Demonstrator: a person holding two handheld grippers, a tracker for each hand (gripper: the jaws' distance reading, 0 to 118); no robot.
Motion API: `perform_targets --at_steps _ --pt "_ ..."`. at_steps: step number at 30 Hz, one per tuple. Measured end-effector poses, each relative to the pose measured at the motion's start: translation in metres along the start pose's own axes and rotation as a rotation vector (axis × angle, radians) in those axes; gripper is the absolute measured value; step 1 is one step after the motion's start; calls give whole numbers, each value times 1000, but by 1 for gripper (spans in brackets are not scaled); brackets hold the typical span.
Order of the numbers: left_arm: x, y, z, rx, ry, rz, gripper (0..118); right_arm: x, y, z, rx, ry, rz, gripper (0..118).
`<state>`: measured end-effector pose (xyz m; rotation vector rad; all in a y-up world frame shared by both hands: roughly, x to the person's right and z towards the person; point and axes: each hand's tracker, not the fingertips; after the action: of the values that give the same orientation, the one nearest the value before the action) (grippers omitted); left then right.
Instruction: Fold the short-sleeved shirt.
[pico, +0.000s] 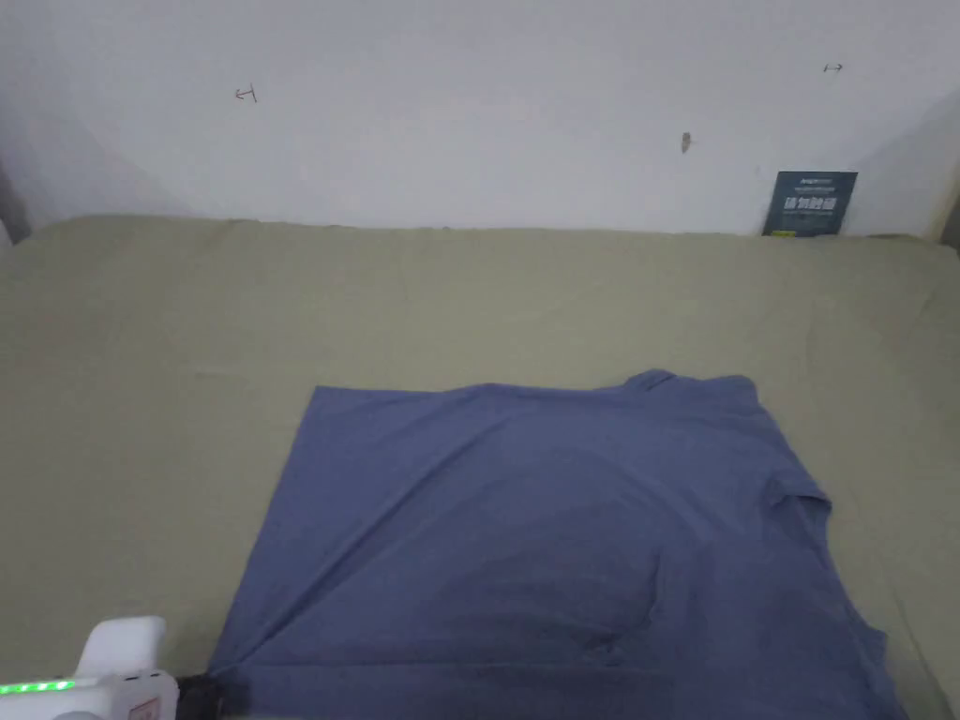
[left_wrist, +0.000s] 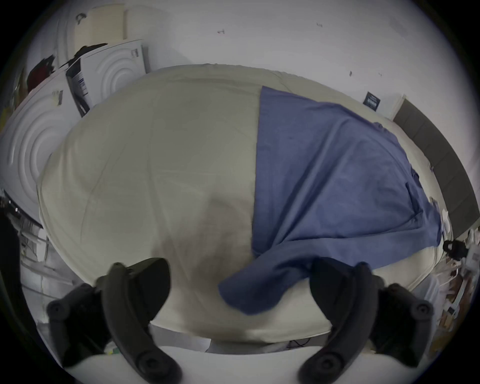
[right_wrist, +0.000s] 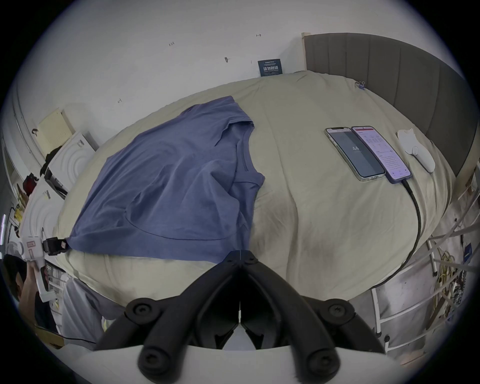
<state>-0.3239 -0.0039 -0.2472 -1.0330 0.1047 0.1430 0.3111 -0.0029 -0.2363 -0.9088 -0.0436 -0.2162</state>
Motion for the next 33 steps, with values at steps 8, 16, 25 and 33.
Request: perform_targets --at_steps 8,16,25,33 --pt "-14 3 -16 4 -24 -23 9 8 2 -6 -3 56 7 117" --pt "9 5 -4 5 -3 -19 9 -5 7 -31 -26 78 57 114" --pt "-2 4 -6 -5 -14 -7 9 2 4 -39 -39 140 -33 6" --pt "-9 13 3 21 -32 -4 9 -9 15 -21 -3 118 27 6"
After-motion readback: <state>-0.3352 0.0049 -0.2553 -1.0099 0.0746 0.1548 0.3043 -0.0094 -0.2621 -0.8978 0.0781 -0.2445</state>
